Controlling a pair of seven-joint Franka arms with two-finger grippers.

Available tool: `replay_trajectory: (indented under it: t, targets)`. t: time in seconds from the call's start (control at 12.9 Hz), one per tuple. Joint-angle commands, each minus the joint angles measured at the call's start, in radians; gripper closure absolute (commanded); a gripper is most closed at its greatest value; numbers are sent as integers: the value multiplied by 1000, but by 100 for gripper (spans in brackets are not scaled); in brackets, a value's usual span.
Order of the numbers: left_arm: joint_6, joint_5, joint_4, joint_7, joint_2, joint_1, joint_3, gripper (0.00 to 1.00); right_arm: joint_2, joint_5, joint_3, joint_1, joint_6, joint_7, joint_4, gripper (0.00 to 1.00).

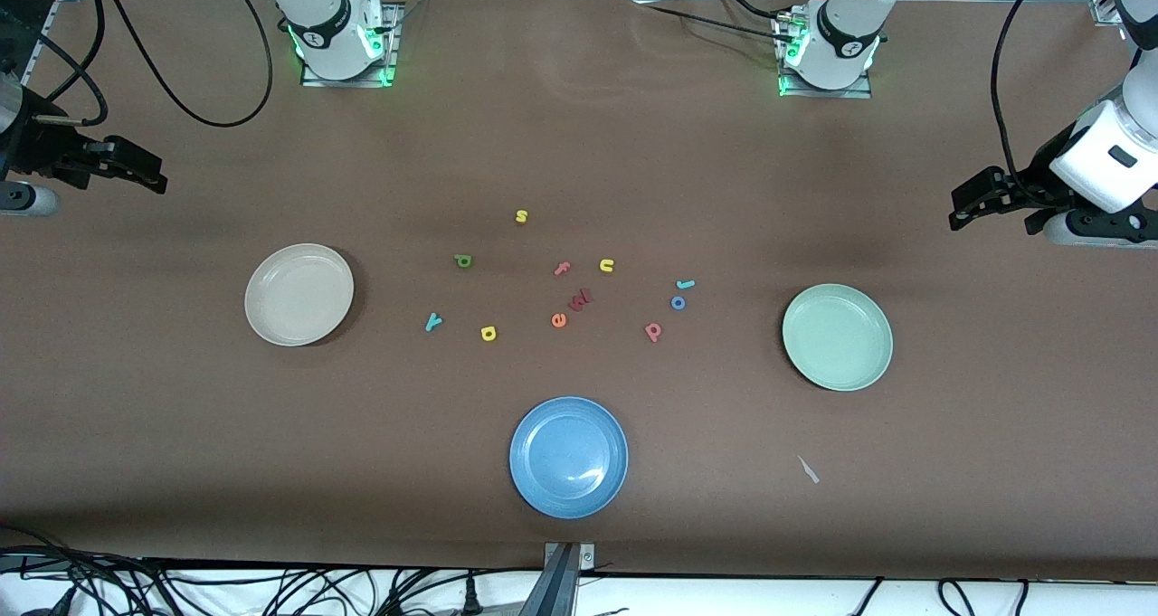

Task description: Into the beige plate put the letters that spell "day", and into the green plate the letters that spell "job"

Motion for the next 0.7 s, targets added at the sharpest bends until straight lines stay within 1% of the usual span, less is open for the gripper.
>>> replay_trajectory:
  t: [0.0,0.62]
  targets:
    - [-15,26,23,19,12,6,-3,0,-2,-6,-3,1,-10,-16,4,0]
    - [-18,31,23,21,10,6,-3,0,-2,-6,-2,1,-22,-14,6,0]
